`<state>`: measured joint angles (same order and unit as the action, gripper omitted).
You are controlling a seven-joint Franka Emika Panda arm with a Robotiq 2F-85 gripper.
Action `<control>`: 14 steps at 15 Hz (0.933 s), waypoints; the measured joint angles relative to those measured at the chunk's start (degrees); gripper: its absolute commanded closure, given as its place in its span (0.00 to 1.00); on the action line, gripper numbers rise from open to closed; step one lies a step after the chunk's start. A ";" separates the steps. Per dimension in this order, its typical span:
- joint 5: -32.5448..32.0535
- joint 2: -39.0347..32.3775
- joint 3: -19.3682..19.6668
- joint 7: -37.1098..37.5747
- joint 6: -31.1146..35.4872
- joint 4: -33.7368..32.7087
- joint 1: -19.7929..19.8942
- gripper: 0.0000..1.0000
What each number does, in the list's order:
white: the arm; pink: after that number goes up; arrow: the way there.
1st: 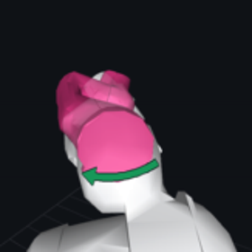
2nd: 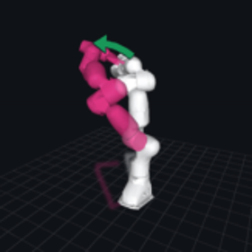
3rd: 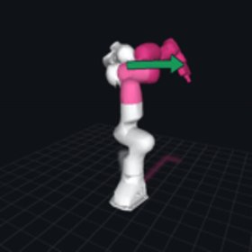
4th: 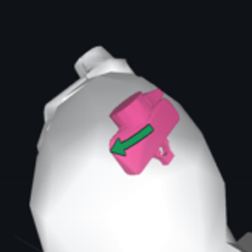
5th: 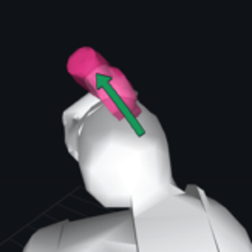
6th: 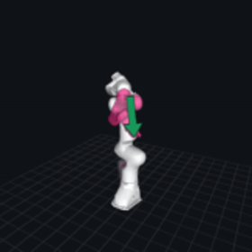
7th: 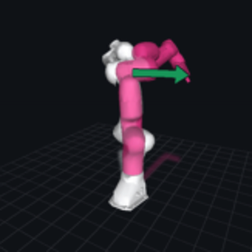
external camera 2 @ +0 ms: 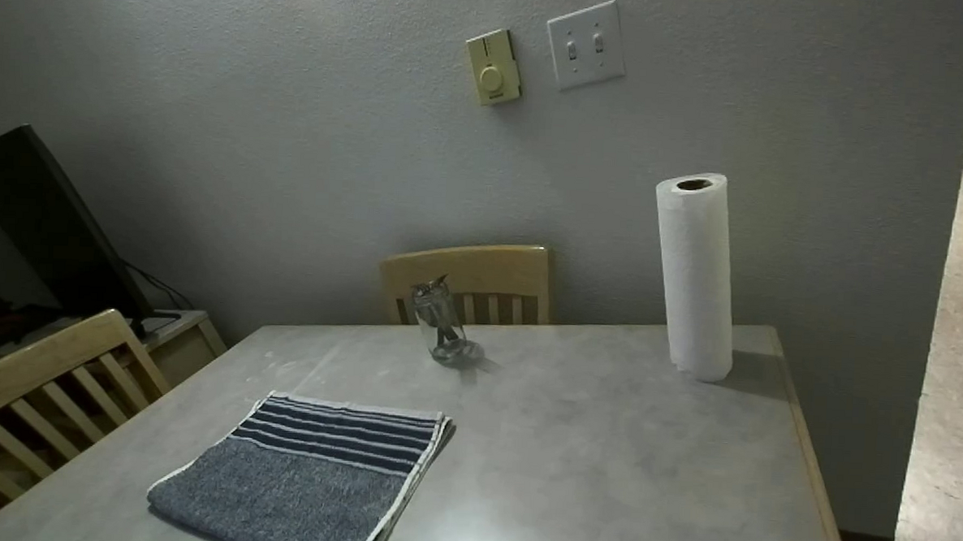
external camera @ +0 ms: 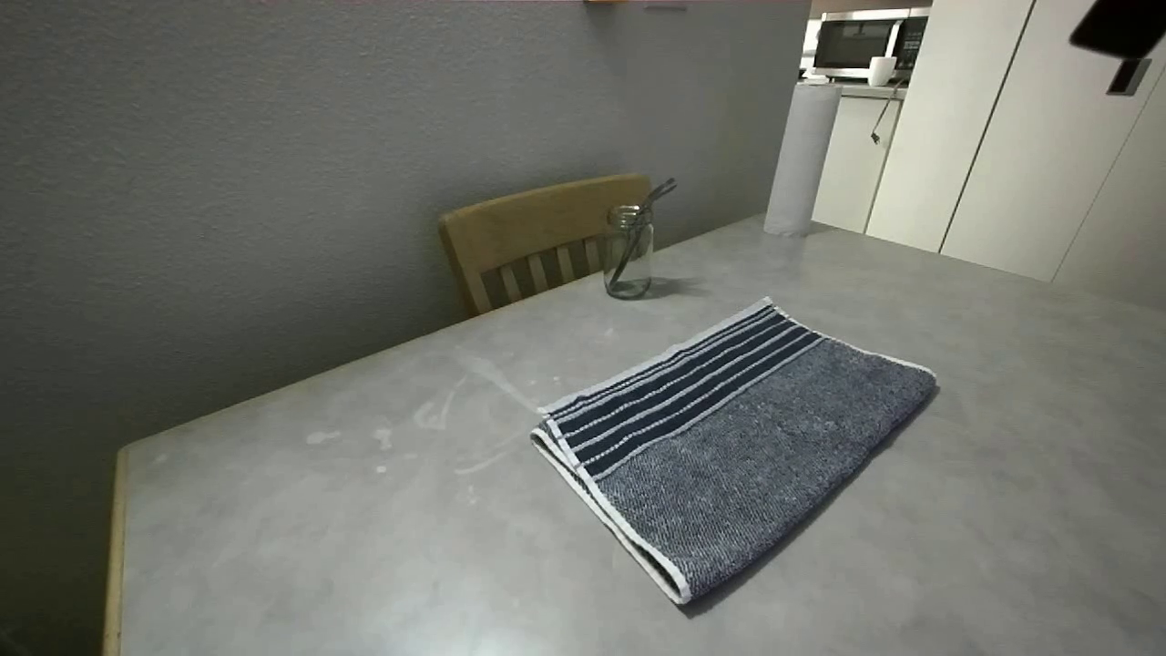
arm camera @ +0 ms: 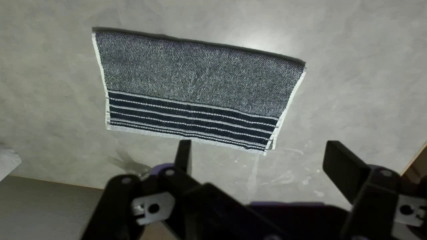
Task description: Fold the towel once
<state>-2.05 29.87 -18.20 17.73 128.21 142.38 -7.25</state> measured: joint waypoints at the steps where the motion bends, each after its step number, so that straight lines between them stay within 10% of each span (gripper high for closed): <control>1: 0.00 -0.91 0.00 0.66 0.97 0.00 0.00 0.00; 14: -0.38 -22.61 -0.81 6.69 18.96 -4.18 -0.15 0.00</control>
<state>-2.43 7.26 -19.01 24.42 147.17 138.20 -7.40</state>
